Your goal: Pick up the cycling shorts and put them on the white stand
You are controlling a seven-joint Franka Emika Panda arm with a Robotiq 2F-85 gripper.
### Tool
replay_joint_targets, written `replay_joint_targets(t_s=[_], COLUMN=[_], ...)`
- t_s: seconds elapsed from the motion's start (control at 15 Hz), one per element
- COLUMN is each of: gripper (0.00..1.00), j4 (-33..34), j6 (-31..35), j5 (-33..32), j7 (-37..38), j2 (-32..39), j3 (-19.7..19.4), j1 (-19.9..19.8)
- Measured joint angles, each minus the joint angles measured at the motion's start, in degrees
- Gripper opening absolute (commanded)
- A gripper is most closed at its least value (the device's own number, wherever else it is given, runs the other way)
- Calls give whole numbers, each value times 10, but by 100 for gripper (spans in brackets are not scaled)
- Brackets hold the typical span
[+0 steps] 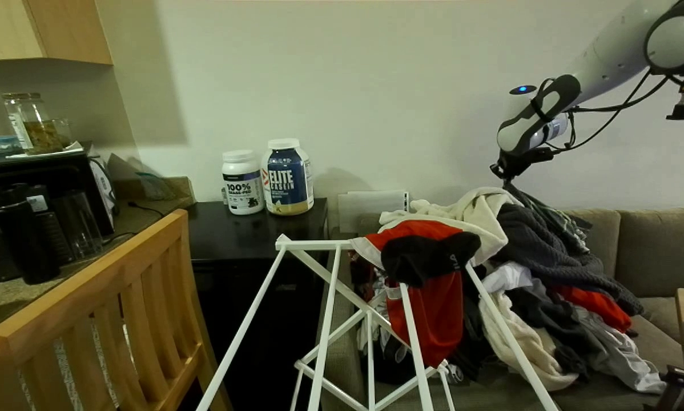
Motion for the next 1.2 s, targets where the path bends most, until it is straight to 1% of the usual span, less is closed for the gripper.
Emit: replay_joint_targets(t_s=[0.2, 0.33, 0.87, 1.2], gripper=[1, 1, 1, 1], j4=[-15, -22, -54, -76], j6=[-22, -43, -123, -179], j5=[-6, -8, 7, 62], j7=[0, -2, -45, -91], j2=[-59, -100, -233, -307], j3=[8, 23, 125, 183], j1=[30, 43, 66, 86])
